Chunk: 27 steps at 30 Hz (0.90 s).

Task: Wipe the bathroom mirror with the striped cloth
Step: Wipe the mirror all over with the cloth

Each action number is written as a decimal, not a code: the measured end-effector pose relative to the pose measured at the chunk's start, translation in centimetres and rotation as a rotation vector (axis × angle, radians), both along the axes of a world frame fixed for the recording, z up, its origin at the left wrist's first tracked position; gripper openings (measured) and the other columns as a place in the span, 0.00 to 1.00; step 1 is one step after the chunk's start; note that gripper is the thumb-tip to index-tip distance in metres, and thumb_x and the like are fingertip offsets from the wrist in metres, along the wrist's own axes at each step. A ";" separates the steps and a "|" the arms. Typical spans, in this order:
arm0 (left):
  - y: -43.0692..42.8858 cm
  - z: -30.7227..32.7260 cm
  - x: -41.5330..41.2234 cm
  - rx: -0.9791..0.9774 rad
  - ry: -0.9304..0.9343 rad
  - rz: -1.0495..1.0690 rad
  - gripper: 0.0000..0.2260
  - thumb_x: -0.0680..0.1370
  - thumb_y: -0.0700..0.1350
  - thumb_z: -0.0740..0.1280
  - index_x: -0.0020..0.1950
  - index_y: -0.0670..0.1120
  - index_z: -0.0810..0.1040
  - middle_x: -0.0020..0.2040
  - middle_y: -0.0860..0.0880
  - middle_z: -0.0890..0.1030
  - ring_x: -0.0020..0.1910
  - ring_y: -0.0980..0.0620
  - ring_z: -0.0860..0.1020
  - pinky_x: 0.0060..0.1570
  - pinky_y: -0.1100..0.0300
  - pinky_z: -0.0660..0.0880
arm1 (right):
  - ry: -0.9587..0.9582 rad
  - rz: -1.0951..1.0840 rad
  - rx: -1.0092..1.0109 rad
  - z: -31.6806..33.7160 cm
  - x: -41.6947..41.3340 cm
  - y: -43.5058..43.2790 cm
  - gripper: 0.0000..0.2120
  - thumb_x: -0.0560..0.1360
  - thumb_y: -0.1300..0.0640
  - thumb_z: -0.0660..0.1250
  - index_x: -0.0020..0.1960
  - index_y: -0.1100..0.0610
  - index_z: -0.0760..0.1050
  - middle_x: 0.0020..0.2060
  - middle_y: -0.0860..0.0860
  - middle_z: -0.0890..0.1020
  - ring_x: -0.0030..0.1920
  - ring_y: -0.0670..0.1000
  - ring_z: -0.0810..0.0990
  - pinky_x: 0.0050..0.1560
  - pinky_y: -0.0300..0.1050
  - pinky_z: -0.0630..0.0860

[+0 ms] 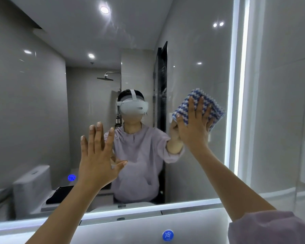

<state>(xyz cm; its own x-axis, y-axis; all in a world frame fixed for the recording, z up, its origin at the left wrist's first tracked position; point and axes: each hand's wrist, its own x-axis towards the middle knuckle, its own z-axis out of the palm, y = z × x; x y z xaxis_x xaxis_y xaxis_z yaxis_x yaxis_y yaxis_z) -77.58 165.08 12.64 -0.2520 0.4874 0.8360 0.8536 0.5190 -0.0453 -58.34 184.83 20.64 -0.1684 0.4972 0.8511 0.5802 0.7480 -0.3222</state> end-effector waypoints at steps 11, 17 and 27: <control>0.0 0.0 0.3 -0.005 -0.008 0.014 0.51 0.69 0.67 0.66 0.77 0.47 0.40 0.77 0.39 0.38 0.76 0.41 0.37 0.73 0.40 0.40 | -0.248 0.088 0.331 -1.5 -8.0 -6.7 0.32 0.79 0.39 0.51 0.78 0.46 0.40 0.75 0.48 0.34 0.71 0.52 0.24 0.69 0.56 0.24; -0.1 0.2 0.3 -0.021 -0.019 0.019 0.51 0.69 0.68 0.65 0.75 0.49 0.34 0.77 0.39 0.37 0.76 0.41 0.36 0.73 0.41 0.38 | -0.325 0.061 0.374 -0.8 -8.6 -6.7 0.32 0.80 0.38 0.49 0.75 0.43 0.34 0.74 0.46 0.32 0.72 0.53 0.27 0.69 0.55 0.24; 0.0 0.0 0.2 0.020 0.014 -0.003 0.49 0.68 0.67 0.67 0.77 0.46 0.46 0.77 0.36 0.45 0.76 0.37 0.43 0.72 0.36 0.46 | -0.328 -0.030 0.426 2.6 -3.3 -1.9 0.32 0.79 0.37 0.50 0.76 0.43 0.38 0.76 0.47 0.38 0.72 0.54 0.29 0.69 0.55 0.24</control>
<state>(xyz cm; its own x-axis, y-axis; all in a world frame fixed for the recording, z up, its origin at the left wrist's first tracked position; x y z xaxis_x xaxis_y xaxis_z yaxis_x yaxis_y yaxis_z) -77.35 165.04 12.67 -0.2386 0.4709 0.8493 0.8544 0.5175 -0.0469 -61.62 182.92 23.20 -0.4508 0.1281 0.8834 0.6225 0.7544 0.2082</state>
